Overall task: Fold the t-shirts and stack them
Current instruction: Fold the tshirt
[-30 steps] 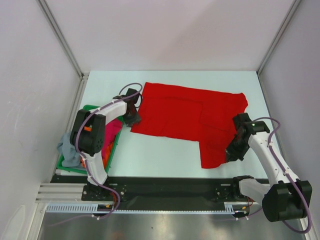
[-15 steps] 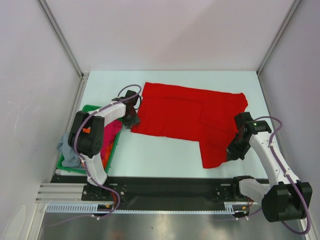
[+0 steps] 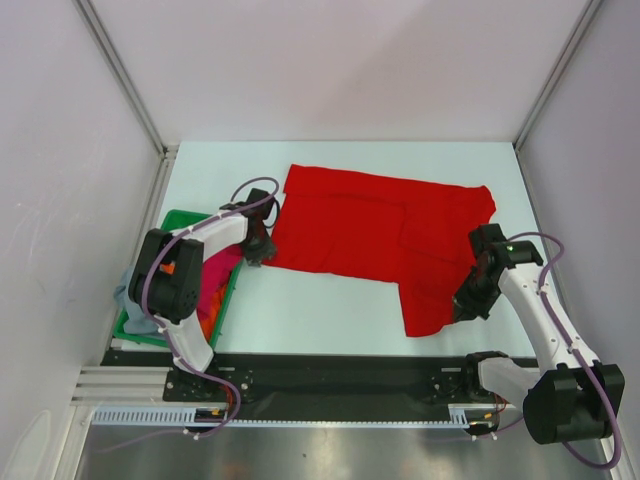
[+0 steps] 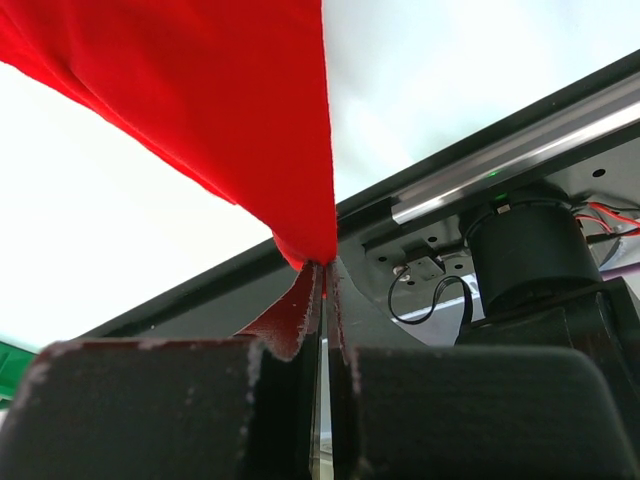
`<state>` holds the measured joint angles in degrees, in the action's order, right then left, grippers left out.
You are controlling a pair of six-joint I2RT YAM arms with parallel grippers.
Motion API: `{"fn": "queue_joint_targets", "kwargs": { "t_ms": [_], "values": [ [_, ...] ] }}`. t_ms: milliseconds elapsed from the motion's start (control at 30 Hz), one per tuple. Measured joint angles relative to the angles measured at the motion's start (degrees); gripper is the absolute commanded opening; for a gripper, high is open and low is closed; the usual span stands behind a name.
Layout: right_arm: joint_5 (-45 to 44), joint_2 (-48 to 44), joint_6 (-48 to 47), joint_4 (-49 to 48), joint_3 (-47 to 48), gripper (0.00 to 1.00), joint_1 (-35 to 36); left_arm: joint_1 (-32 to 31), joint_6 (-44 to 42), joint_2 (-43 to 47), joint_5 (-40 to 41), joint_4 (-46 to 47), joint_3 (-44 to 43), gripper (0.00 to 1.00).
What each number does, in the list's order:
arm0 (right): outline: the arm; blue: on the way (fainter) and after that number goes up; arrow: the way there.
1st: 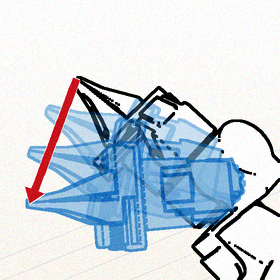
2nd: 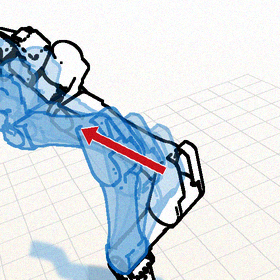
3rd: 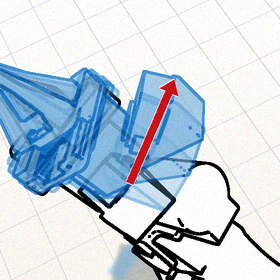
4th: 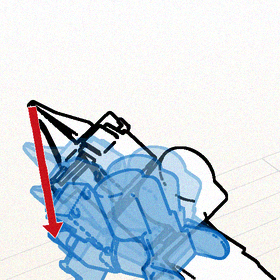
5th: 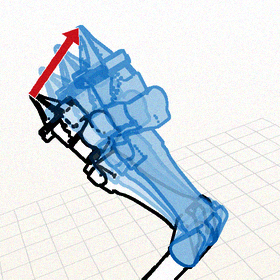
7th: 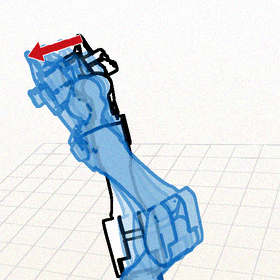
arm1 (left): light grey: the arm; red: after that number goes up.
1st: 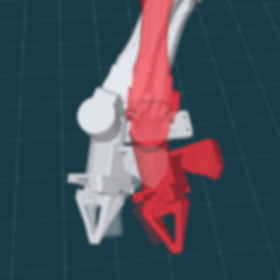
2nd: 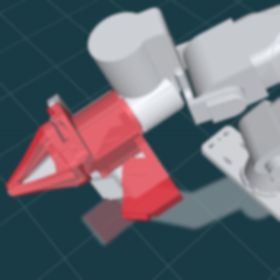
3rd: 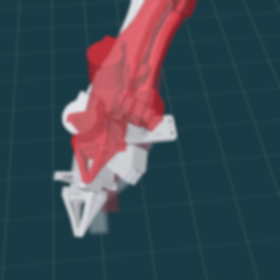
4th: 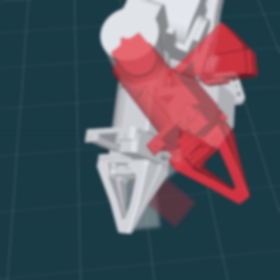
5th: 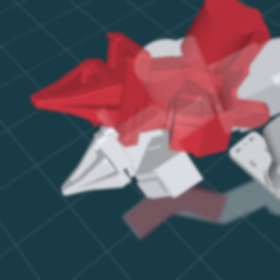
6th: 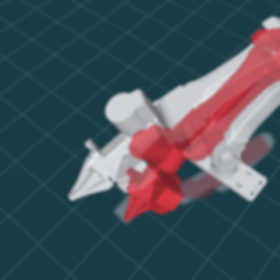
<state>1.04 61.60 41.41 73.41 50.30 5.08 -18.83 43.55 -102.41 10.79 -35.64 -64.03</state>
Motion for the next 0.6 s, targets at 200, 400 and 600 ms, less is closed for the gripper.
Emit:
{"fn": "queue_joint_targets", "kwargs": {
  "t_ms": [200, 400, 600],
  "values": [
    [-0.09, 0.39, -0.83, 0.33, 2.75, 0.00, -0.11, 0.02, 0.24, -0.35, 0.07, 0.83, -0.07, 0.08],
    [-0.28, 0.55, -2.71, 1.55, 4.98, 0.00, -1.99, 0.00, -0.46, -0.35, -0.15, 1.68, -0.04, 0.00],
    [-1.31, 1.09, -5.92, 2.67, 11.98, 0.00, -7.02, 0.02, -2.49, 1.46, 1.03, 1.66, 0.17, 0.00]
  ]
}}
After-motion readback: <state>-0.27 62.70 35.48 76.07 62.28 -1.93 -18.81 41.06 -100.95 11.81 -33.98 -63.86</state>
